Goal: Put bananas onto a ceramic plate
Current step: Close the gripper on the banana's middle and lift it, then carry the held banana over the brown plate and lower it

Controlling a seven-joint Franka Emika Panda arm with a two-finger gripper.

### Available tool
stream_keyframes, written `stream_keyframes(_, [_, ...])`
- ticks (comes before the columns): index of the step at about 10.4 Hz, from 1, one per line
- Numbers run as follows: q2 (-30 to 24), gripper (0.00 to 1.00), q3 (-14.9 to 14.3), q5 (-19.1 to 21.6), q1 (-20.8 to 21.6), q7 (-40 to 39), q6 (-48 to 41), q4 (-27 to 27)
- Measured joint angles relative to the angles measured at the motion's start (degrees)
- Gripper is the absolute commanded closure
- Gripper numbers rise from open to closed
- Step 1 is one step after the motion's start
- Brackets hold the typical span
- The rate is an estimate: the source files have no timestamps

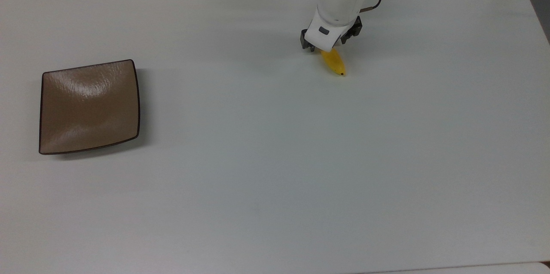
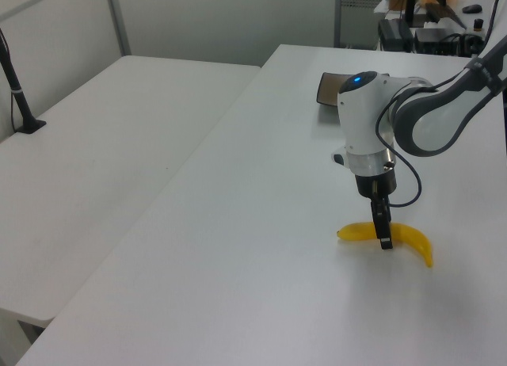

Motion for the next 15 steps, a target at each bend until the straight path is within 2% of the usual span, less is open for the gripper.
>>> stream_keyframes(4, [-0.1,0.94,0.1,-0.4,0.0,0.0,0.0,0.1])
stream_keyframes(11, [-1.3,0.94,-0.2,-1.1,-2.1,0.0,0.0,2.4])
stream_keyframes(13, [-3.0,0.94,-1.4,-3.1,-3.3,0.0,-0.7,3.8])
stream_keyframes(15, [-4.1,0.93,-4.0,-4.7,-4.5,0.0,-2.4,6.4])
